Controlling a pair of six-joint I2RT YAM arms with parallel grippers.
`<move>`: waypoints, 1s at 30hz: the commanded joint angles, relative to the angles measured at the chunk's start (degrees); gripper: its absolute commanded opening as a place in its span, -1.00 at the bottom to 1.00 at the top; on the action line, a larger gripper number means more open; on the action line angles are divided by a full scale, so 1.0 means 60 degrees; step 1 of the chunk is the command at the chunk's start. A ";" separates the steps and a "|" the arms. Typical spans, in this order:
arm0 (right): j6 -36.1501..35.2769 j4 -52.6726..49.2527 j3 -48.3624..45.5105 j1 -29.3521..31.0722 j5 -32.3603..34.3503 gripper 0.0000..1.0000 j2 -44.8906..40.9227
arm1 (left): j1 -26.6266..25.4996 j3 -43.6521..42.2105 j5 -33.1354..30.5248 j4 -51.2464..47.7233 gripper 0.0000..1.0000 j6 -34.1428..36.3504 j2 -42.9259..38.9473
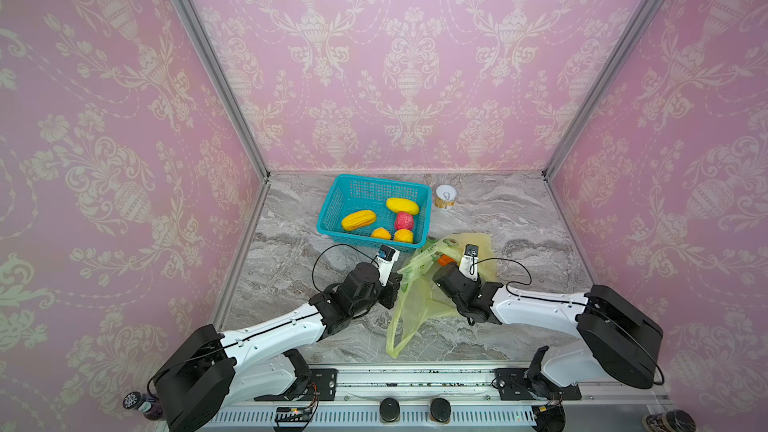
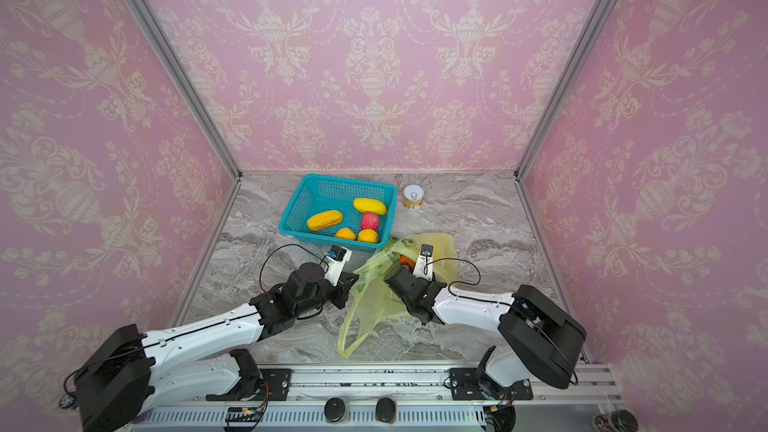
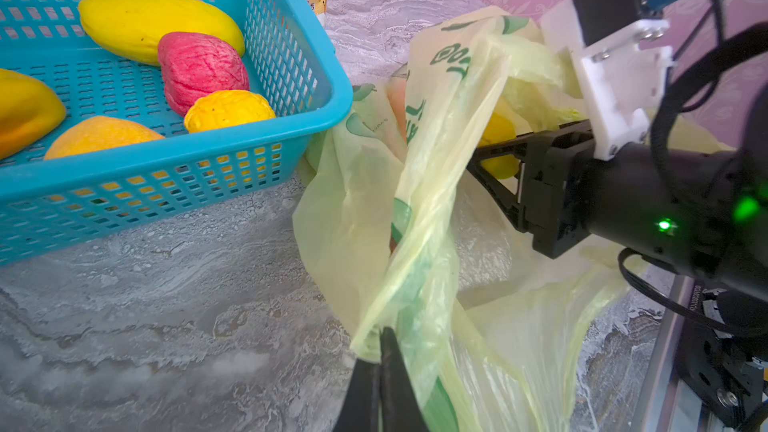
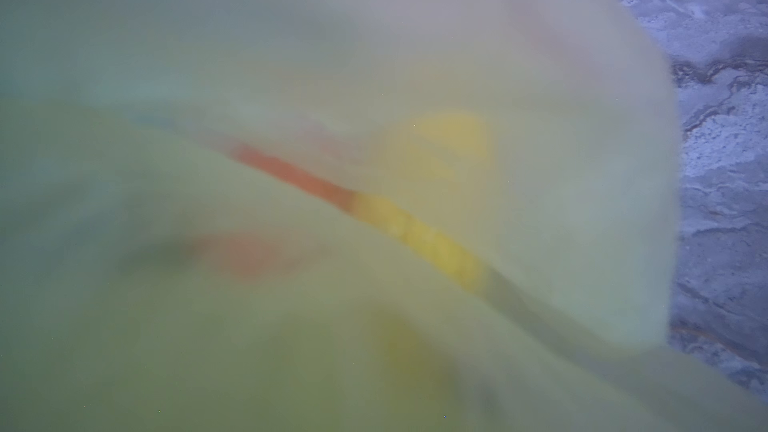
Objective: Untie the knot of the plastic bag and take out the fruit
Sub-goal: 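Push the right gripper deep into the bag toward the remaining fruit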
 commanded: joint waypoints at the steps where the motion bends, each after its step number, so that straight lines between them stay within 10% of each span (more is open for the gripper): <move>1: -0.0336 -0.0172 -0.0355 0.0365 -0.0047 -0.47 -0.0795 | 0.0044 0.0016 0.0032 -0.0046 -1.00 0.0094 0.0078; 7: -0.0781 0.0150 -0.0906 0.0676 -0.0996 -0.43 -0.1908 | 0.0044 0.0030 0.0042 -0.0040 -1.00 0.0075 0.0103; 19: -0.0773 0.0943 -0.0996 0.0709 -0.1106 0.25 -0.0858 | 0.0044 0.0021 0.0068 -0.0056 -1.00 0.0052 0.0092; 30: -0.0355 0.0385 -0.0963 0.0709 -0.0499 0.31 -0.0863 | 0.0044 0.0016 0.0056 -0.0051 -1.00 0.0073 0.0077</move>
